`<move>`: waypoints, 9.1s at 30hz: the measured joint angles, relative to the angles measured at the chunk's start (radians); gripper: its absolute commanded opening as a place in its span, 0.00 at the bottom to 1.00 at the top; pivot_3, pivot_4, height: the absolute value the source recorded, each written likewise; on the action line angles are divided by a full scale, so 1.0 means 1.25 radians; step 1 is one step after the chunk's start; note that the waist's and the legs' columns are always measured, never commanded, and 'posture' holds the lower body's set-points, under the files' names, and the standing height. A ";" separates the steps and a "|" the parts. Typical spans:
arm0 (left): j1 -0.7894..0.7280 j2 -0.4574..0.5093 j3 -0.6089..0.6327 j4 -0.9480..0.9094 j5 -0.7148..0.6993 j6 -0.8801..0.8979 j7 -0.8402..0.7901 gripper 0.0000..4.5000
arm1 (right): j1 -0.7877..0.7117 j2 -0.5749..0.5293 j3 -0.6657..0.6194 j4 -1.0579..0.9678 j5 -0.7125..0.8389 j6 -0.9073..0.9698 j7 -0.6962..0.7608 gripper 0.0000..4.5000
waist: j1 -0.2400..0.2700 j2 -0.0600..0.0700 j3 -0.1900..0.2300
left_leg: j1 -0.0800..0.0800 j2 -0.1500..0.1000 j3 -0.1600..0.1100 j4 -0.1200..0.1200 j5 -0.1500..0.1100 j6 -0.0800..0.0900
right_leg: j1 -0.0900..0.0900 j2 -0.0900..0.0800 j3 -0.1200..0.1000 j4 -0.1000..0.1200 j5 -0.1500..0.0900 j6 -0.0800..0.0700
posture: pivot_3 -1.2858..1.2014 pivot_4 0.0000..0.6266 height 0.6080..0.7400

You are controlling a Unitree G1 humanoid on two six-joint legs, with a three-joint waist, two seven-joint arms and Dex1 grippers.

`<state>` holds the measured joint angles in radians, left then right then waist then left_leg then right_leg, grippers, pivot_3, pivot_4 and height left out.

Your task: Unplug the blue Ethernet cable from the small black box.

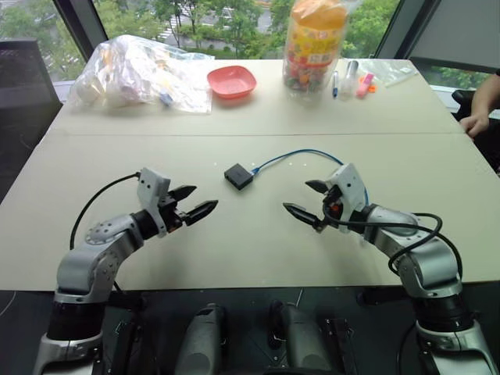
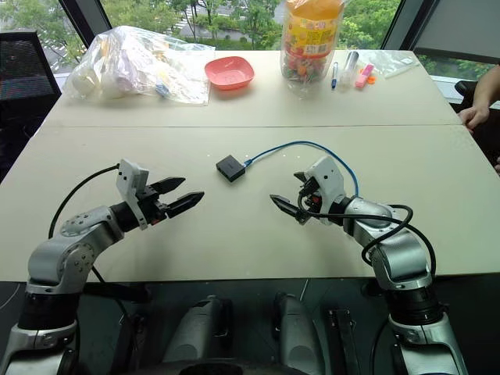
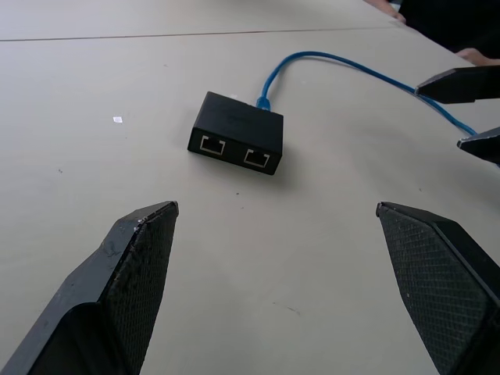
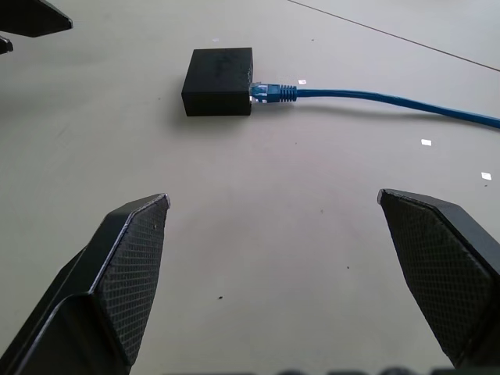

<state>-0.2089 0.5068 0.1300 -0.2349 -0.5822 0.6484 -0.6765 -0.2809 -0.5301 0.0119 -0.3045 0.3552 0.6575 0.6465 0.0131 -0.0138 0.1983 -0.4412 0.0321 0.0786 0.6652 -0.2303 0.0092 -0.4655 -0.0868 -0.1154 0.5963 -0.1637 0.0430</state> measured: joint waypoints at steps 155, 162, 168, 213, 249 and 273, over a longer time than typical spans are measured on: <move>-0.727 0.015 0.007 1.000 0.071 -0.116 -0.452 0.95 | -0.693 0.116 0.315 1.050 -0.741 -1.115 -0.292 0.01 | -0.026 -0.001 0.001 | 0.009 0.000 0.006 -0.004 0.003 -0.004 | 0.003 0.005 0.003 0.005 0.003 0.001 | 0.52 0.24 1.00; -0.820 -0.031 0.006 1.144 0.144 -0.198 -0.487 0.78 | -0.667 0.103 0.315 0.980 -0.740 -1.106 -0.284 0.00 | -0.027 -0.001 0.001 | 0.009 0.000 0.006 -0.004 0.003 -0.004 | 0.003 0.005 0.003 0.006 0.003 0.001 | 0.52 0.24 1.00; -0.835 -0.048 0.009 1.188 0.179 -0.211 -0.504 0.23 | -0.641 0.098 0.315 0.928 -0.736 -1.081 -0.254 0.00 | -0.027 -0.001 0.001 | 0.009 0.000 0.006 -0.003 0.003 -0.004 | 0.003 0.005 0.003 0.006 0.003 0.001 | 0.52 0.24 1.00; -0.643 -0.167 0.187 0.772 -0.073 0.228 -0.464 0.11 | -0.229 0.420 -0.162 0.121 0.520 0.080 -0.299 0.64 | -0.022 -0.001 0.001 | 0.010 0.002 0.000 0.000 0.003 -0.003 | 0.003 0.004 0.003 0.011 0.003 -0.001 | 0.52 0.24 1.00; -0.616 -0.122 0.148 0.743 -0.019 0.017 -0.348 0.11 | -0.548 0.093 -0.233 0.550 0.354 -0.021 -0.191 0.00 | -0.020 -0.001 0.001 | 0.003 0.000 0.001 -0.002 0.002 -0.002 | 0.000 0.003 0.003 0.004 0.003 -0.001 | 0.52 0.24 1.00; -0.546 -0.306 -0.096 0.842 0.326 -0.626 -0.104 0.11 | -0.370 0.083 -0.124 0.734 0.062 -0.163 -0.033 0.99 | -0.014 -0.001 0.001 | 0.000 0.001 0.002 -0.001 0.000 0.001 | 0.000 0.004 0.002 0.002 0.006 0.001 | 0.52 0.24 1.00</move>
<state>-0.8917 0.1240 0.0099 0.8178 -0.1745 -0.1340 -0.8062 -0.7433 -0.4261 -0.1432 0.6124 0.4329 0.4543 0.6051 -0.0044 -0.0145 0.1990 -0.4411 0.0338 0.0812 0.6642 -0.2299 0.0108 -0.4661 -0.0819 -0.1131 0.5991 -0.1556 0.0446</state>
